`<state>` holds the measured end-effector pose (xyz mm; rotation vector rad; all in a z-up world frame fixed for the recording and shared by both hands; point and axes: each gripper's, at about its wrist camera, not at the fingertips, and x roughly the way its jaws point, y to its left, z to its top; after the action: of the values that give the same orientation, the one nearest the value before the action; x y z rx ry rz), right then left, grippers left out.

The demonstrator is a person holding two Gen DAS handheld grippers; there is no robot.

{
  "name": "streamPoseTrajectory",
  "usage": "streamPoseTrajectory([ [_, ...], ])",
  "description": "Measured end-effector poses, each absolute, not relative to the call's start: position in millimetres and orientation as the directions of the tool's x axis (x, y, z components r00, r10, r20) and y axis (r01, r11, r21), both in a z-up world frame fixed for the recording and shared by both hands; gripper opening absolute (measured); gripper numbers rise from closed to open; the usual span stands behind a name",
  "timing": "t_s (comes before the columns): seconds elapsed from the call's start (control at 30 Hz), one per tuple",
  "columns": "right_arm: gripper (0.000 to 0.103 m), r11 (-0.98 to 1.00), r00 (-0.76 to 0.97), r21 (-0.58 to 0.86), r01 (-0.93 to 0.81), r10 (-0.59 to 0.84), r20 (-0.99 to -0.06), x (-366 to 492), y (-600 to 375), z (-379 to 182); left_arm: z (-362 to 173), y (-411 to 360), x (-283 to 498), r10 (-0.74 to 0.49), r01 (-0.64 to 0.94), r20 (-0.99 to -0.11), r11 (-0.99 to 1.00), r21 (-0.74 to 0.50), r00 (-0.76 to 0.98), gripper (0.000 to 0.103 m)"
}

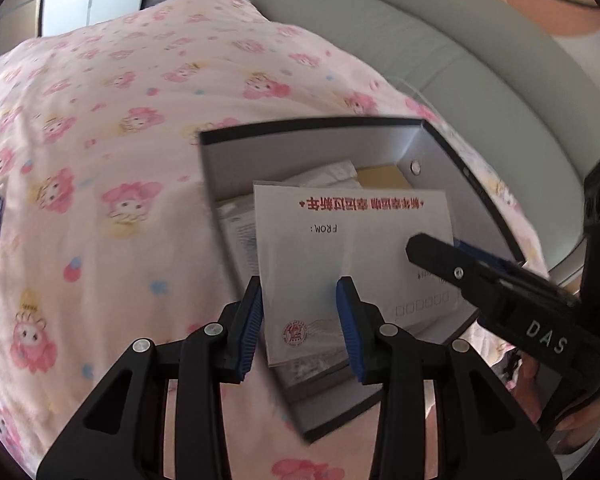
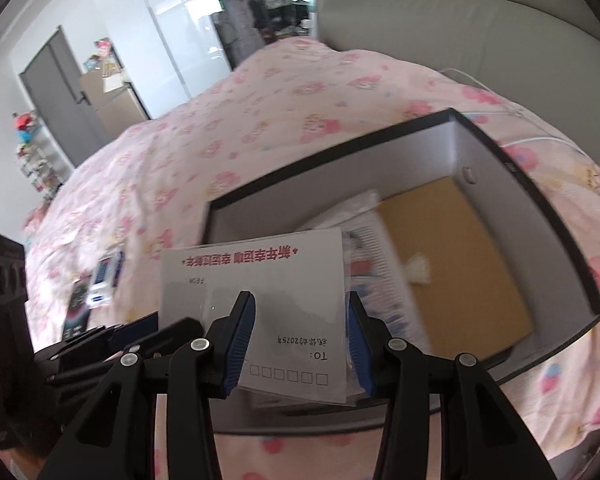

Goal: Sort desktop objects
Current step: 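Lower the envelope into the black box and open the left gripper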

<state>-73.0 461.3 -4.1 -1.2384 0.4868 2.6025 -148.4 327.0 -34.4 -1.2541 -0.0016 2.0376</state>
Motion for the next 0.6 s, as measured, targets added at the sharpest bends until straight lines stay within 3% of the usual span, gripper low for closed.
streamPoseTrajectory([
  [0.3, 0.041, -0.918, -0.548, 0.156, -0.366, 0.077, -0.833, -82, 488, -30, -58, 361, -150, 0.507, -0.589, -0.834, -0.749, -0.303, -0.216, 0.037],
  [0.53, 0.042, -0.911, -0.527, 0.126, -0.393, 0.111, -0.843, -84, 494, -36, -59, 371, -145, 0.439, -0.606, -0.868, -0.763, -0.223, -0.233, 0.043],
  [0.6, 0.043, -0.911, -0.513, 0.102, -0.400, 0.130, -0.848, -85, 495, -37, -59, 374, -141, 0.426, -0.623, -0.874, -0.755, -0.203, -0.232, 0.051],
])
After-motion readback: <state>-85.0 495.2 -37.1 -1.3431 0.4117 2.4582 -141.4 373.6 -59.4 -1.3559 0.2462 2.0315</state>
